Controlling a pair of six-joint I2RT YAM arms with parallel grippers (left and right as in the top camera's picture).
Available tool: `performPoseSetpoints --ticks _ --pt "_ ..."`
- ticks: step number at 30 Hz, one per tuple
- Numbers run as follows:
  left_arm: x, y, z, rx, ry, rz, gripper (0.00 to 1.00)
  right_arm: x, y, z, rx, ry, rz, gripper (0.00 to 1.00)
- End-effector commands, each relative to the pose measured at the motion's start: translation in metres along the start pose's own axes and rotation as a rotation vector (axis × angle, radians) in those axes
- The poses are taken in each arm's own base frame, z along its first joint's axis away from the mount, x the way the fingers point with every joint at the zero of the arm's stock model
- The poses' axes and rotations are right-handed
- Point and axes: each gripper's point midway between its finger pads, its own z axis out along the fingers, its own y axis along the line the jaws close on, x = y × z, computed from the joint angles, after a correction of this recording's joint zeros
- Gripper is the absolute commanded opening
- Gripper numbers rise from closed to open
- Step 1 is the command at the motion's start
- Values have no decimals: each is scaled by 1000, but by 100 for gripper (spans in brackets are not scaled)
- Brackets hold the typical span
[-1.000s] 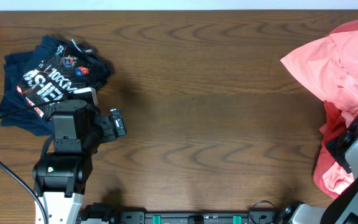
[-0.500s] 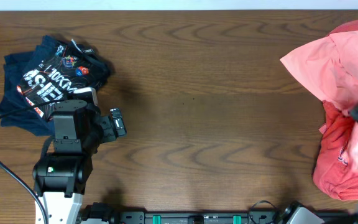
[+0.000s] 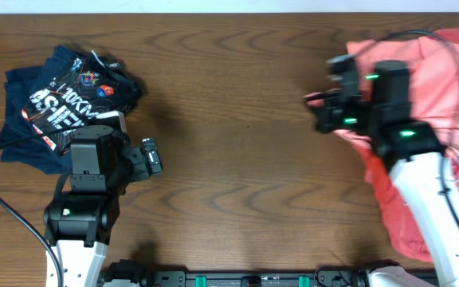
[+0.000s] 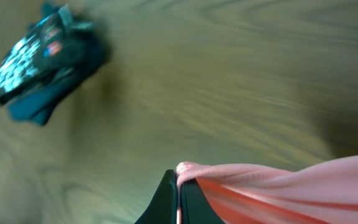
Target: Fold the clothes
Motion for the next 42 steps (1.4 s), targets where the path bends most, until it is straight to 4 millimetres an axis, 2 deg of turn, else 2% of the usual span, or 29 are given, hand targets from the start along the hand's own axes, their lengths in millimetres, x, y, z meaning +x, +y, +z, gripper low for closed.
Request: performPoseSetpoints --ticks 1,4,6,10,12,14,15,16,17,18,19,21,23,24,28,30,35,42 --pt "-7 -1 -2 0 -14 -1 98 16 38 33 -10 51 -27 1" --pt "-9 -1 0 2 -19 -1 98 22 68 59 -35 46 -67 1" --pt "-11 -2 2 2 -20 -1 98 23 80 74 -26 27 -102 7" --pt "-8 -7 7 29 2 -2 98 30 102 102 -48 13 -141 7" --pt "-6 -15 10 75 24 -2 98 34 102 110 -39 18 -189 9" --pt "-3 -26 13 135 50 -3 98 32 77 109 83 10 -185 15" --pt "-1 -31 15 163 65 -7 98 25 58 101 174 -8 -174 16" --pt "1 -36 16 193 81 -13 98 18 41 92 249 -29 -162 22" --pt "5 -42 18 229 108 -32 98 6 22 76 331 -61 -139 48" --pt "8 -47 20 252 130 -50 98 -2 8 62 384 -85 -122 68" --pt "11 -51 23 270 154 -70 98 -11 -6 46 431 -111 -101 73" --pt "17 -60 29 295 200 -98 98 -23 -31 14 494 -149 -51 73" --pt "24 -71 37 321 250 -118 98 -26 -60 -20 559 -166 11 78" --pt "28 -79 42 341 277 -125 98 -24 -72 -35 593 -165 40 84" --pt "45 -114 63 399 363 -116 98 -5 -119 -89 727 -135 161 99" --pt "56 -133 75 417 402 -112 98 8 -137 -111 783 -112 222 99" --pt "87 -184 101 472 475 -88 98 35 -158 -139 842 -53 327 99" --pt "123 -253 128 602 466 -1 98 49 -166 -149 873 -13 372 99"
